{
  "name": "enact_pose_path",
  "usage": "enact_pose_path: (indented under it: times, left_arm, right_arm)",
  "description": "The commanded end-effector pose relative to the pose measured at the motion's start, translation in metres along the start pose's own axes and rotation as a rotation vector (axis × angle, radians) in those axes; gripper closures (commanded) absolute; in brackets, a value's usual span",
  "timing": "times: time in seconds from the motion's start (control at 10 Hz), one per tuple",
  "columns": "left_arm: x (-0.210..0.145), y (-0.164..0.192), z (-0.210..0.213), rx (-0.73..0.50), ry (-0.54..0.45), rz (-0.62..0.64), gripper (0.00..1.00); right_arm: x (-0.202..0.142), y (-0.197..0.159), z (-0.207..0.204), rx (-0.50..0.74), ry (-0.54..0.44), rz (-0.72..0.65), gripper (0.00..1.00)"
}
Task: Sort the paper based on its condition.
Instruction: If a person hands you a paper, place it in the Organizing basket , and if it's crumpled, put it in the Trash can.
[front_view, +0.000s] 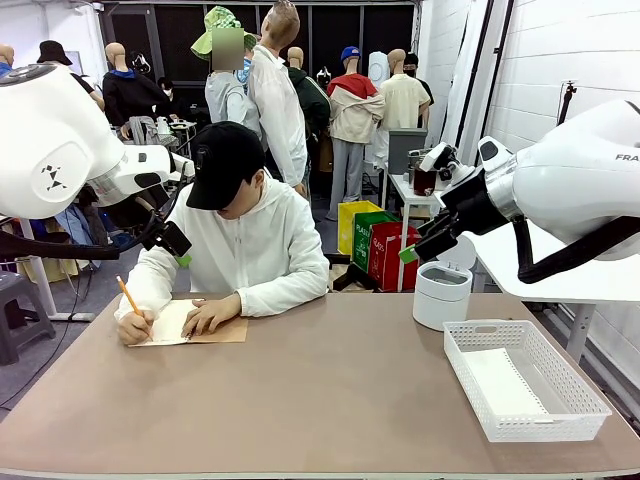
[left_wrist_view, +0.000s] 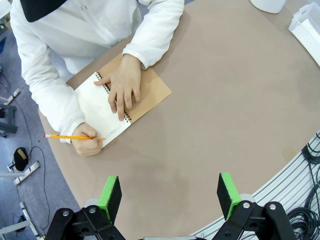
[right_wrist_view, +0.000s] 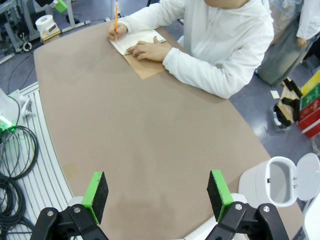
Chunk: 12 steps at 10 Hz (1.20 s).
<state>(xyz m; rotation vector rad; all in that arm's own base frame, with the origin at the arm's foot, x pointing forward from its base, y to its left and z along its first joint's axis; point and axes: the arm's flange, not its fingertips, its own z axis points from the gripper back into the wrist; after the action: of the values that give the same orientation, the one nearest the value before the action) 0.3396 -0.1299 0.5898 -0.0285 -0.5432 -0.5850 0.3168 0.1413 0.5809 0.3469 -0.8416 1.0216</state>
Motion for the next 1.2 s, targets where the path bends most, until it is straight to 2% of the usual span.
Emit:
enact_pose_path:
  times: [0.0, 1.1]
  left_arm:
    - [-0.0004, 0.0013, 0.0005, -0.001, -0.002, -0.002, 0.00]
    - [-0.0004, 0.0013, 0.0005, -0.001, -0.002, -0.002, 0.00]
  right_arm:
    - [-0.0003, -0.0002, 0.0000, -0.004, 0.002, 0.000, 0.00]
    - [-0.0003, -0.0002, 0.0000, -0.004, 0.002, 0.000, 0.00]
